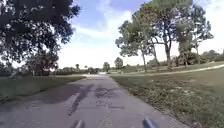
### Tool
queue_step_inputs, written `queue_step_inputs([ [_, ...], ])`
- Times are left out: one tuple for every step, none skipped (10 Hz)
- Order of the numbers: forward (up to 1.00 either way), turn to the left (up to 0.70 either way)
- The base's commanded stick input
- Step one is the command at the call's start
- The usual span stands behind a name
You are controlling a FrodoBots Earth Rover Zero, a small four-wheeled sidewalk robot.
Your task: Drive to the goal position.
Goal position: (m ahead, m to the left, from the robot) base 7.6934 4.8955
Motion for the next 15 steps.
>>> queue_step_inputs([
  [0.69,0.03],
  [0.69,0.04],
  [0.69,0.07],
  [0.69,0.18],
  [0.69,0.31],
  [0.69,0.34],
  [0.69,0.34],
  [0.69,0.34],
  [0.69,0.34],
  [0.69,0.3],
  [0.69,0.26],
  [0.69,0.22],
  [0.69,0.17],
  [0.69,0.1],
  [0.69,0.03],
])
